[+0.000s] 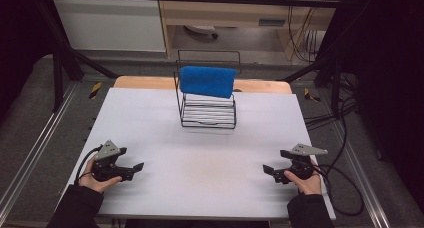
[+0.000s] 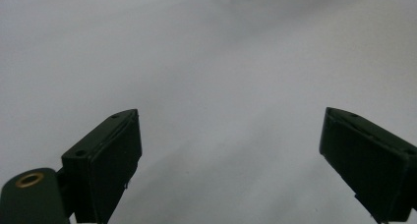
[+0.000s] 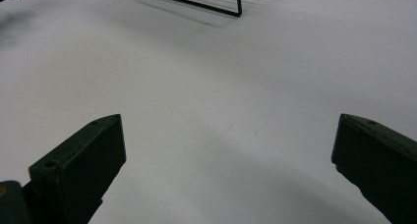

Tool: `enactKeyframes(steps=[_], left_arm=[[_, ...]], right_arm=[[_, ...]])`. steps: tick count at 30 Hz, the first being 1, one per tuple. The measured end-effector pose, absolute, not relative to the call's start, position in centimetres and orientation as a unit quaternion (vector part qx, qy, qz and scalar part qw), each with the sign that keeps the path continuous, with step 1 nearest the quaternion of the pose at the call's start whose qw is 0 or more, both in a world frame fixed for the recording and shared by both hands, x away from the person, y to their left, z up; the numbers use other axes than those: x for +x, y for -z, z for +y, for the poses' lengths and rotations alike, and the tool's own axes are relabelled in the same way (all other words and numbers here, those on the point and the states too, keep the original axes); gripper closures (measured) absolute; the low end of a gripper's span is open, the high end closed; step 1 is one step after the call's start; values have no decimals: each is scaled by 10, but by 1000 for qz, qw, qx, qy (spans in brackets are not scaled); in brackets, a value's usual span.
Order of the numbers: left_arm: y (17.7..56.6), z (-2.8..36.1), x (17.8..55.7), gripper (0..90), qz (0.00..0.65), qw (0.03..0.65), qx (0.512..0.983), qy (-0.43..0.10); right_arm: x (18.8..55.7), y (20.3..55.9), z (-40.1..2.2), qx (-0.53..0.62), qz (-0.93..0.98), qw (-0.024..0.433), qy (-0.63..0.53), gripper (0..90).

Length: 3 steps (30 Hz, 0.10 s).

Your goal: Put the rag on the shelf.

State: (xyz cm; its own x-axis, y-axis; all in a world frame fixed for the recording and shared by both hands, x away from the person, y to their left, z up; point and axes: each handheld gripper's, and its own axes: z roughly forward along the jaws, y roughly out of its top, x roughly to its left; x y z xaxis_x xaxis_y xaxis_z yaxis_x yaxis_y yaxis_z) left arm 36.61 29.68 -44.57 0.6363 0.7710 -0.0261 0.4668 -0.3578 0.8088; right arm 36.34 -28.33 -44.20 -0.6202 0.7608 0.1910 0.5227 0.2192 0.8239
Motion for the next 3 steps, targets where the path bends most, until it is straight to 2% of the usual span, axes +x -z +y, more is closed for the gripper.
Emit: enactKeyframes(steps=[3], left_arm=[[446,296,365,91,385,415,804,-182]], right_arm=[[363,442,-282,417,773,126,-461,5]])
